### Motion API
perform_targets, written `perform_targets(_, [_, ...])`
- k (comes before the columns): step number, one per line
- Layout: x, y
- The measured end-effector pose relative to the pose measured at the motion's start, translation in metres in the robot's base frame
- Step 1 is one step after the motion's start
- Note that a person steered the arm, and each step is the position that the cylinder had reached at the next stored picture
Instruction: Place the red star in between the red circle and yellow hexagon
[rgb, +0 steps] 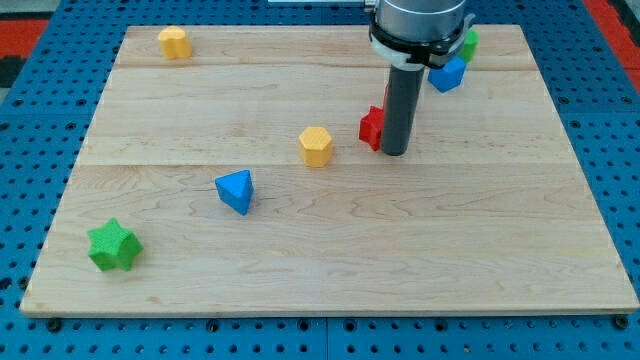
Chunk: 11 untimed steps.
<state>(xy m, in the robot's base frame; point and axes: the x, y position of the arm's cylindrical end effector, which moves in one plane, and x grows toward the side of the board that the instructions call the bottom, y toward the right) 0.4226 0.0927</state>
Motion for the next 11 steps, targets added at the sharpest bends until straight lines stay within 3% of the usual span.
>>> perform_targets(1, [-0.011,0.042])
perform_targets(3, [-0.012,-0.014])
perform_targets(7, [0.003,-0.036])
perform_targets(8, [0.002,0.009])
perform_targets(11, [-0.016,-0.038])
